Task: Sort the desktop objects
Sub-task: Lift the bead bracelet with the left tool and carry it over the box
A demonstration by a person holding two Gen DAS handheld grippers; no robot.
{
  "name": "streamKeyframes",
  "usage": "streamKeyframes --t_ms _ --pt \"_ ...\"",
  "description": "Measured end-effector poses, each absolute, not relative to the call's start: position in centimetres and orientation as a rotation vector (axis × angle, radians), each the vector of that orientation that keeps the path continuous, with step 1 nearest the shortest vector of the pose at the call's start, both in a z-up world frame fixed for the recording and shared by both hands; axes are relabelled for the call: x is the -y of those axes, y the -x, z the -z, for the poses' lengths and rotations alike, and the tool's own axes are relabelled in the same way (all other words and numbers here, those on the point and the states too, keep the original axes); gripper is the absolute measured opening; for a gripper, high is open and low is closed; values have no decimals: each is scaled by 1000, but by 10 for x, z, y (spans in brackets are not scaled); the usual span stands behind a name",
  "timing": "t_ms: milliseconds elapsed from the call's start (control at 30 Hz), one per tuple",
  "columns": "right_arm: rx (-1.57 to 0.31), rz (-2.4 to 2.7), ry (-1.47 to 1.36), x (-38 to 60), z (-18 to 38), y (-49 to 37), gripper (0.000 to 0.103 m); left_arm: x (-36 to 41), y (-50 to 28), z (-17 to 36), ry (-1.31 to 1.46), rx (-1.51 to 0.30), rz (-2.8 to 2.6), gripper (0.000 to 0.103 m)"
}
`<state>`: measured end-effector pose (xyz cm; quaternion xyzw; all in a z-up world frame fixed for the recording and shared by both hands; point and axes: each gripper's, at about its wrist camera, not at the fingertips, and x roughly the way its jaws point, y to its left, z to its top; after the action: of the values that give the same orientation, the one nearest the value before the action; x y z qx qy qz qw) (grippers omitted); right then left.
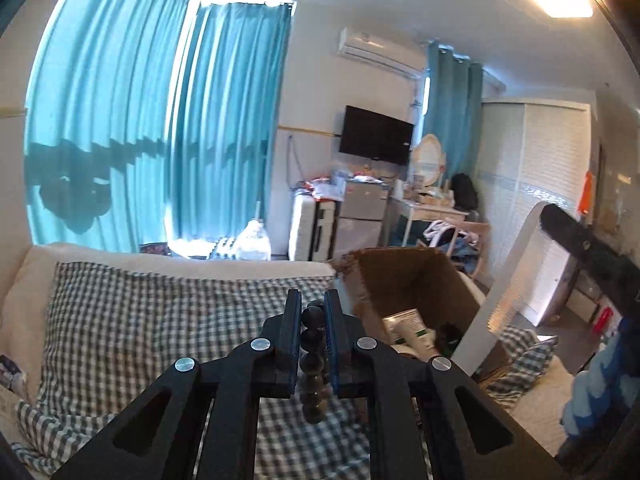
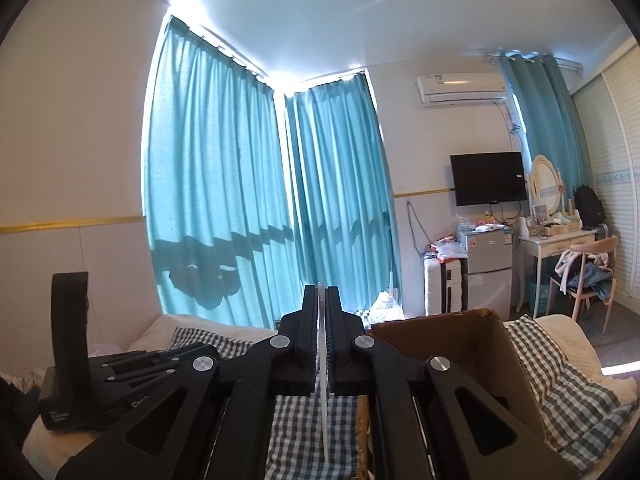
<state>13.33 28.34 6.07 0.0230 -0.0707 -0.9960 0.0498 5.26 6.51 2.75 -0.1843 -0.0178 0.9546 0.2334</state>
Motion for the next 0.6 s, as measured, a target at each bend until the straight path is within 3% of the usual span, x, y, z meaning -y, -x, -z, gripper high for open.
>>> streamKeyframes --t_ms 267,600 --pt "207 3150 -88 -322 -57 -137 3 -125 -54 -39 497 -89 -2565 11" --pt "288 3238 -180 -375 -27 -120 3 -202 -29 -26 545 -127 -2423 11"
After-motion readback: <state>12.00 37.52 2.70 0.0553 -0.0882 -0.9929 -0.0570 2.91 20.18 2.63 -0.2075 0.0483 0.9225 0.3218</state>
